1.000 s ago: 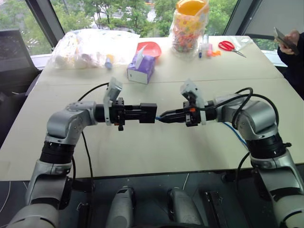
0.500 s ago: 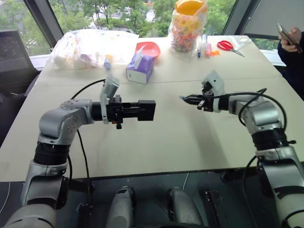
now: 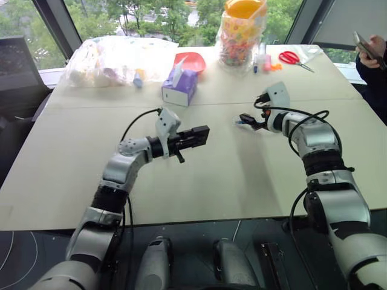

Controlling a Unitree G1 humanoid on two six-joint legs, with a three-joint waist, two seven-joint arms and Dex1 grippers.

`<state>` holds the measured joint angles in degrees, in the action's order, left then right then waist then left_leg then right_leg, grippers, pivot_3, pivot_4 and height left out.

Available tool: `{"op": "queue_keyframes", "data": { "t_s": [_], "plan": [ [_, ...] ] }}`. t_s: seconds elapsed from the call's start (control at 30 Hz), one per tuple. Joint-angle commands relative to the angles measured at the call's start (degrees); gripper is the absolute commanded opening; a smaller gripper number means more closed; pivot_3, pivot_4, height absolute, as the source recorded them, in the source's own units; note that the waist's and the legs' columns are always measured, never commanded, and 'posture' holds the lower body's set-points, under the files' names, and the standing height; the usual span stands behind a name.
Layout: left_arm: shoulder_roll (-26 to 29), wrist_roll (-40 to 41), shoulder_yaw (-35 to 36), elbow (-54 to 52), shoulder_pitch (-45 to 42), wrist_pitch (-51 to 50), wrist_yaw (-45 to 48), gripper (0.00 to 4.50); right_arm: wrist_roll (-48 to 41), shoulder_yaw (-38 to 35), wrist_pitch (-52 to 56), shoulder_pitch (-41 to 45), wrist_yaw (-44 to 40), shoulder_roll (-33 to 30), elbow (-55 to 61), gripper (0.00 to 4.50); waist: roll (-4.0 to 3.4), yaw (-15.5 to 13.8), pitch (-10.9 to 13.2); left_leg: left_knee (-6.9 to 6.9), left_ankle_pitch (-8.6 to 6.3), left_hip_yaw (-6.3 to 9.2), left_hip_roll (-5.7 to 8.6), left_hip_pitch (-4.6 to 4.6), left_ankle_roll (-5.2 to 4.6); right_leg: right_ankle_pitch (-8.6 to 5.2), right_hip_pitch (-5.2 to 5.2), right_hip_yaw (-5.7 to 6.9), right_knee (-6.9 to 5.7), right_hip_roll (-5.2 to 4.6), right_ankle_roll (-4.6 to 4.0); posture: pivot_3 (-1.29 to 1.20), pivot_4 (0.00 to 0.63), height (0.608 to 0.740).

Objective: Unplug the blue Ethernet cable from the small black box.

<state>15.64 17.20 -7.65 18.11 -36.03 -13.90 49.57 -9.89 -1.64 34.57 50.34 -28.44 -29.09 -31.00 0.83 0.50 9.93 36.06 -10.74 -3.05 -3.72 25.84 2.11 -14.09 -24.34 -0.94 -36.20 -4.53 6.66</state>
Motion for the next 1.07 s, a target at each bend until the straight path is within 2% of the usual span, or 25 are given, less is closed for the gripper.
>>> {"op": "queue_keyframes", "data": {
  "t_s": [0.03,0.1,0.33,0.37,0.4,0.5,0.6,0.77,1.07],
  "plan": [
    [-2.72,-3.67,0.93,9.71,-2.02,10.49,-2.65,0.49,-6.73,-6.58,11.55,-7.78,1.11,-0.75,21.32,4.46,0.00,-0.41,-0.01,0.01,-0.01,0.04,0.00,0.00,-0.01,0.00,0.01,0.02,-0.01,0.00,0.01,0.00,0.150,0.735],
    [-4.21,-4.38,1.50,14.38,-2.73,14.85,-2.98,0.49,-9.28,-8.19,16.90,-12.92,1.85,-0.45,31.66,4.46,-0.01,-0.87,-0.01,0.01,-0.06,0.03,0.00,0.05,-0.08,0.00,0.00,0.02,0.02,-0.01,0.01,0.00,0.150,0.735],
    [-5.40,-6.92,2.12,26.67,-5.03,24.62,-2.86,0.49,-13.24,-9.36,26.33,-21.95,5.65,1.31,49.50,4.46,-0.02,-0.98,-0.03,0.15,-0.08,0.04,0.00,0.12,-0.13,-0.12,-0.08,0.01,0.01,0.00,-0.22,0.00,0.150,0.735],
    [-5.25,-6.90,2.20,27.35,-5.11,25.12,-2.33,1.52,-13.55,-9.60,27.12,-22.23,6.09,1.48,50.53,4.50,-0.02,-0.93,-0.03,0.18,-0.08,0.04,0.00,0.11,-0.13,-0.11,-0.07,0.01,0.01,-0.01,-0.23,0.00,0.150,0.735],
    [-5.08,-6.94,2.30,27.79,-5.14,25.49,-1.86,1.85,-13.91,-9.78,27.86,-22.49,6.40,1.54,51.49,4.50,-0.02,-0.89,-0.03,0.20,-0.08,0.03,0.00,0.12,-0.13,-0.10,-0.06,0.00,0.01,-0.01,-0.25,0.00,0.150,0.735],
    [-4.44,-7.00,2.85,28.39,-5.16,26.14,-0.52,3.31,-14.88,-9.92,29.41,-23.20,6.75,1.30,53.50,4.50,-0.02,-0.96,-0.03,0.21,-0.08,0.03,0.00,0.12,-0.13,-0.10,-0.06,0.00,0.01,-0.01,-0.26,0.00,0.150,0.735],
    [-3.43,-6.61,3.21,27.15,-4.68,25.52,0.82,4.47,-15.69,-9.77,30.50,-24.11,6.35,0.56,55.09,4.50,-0.02,-1.04,-0.03,0.17,-0.08,0.03,-0.01,0.13,-0.14,-0.10,-0.06,0.01,0.01,-0.01,-0.25,0.00,0.150,0.735],
    [-0.35,-4.95,3.69,19.94,-2.69,21.46,4.15,4.47,-17.12,-9.59,31.54,-25.20,4.94,-1.41,56.69,4.50,-0.02,-1.02,-0.03,0.15,-0.08,0.04,-0.01,0.14,-0.14,-0.10,-0.07,0.01,0.02,-0.01,-0.25,0.00,0.150,0.735],
    [6.05,-0.06,5.33,1.49,3.81,6.67,7.69,4.47,-19.80,-10.05,31.69,-26.65,2.09,-5.48,58.02,4.50,-0.02,-0.83,-0.03,0.15,-0.08,0.05,-0.02,0.14,-0.14,-0.11,-0.06,0.01,0.01,-0.01,-0.26,0.00,0.150,0.735]
  ]
}}
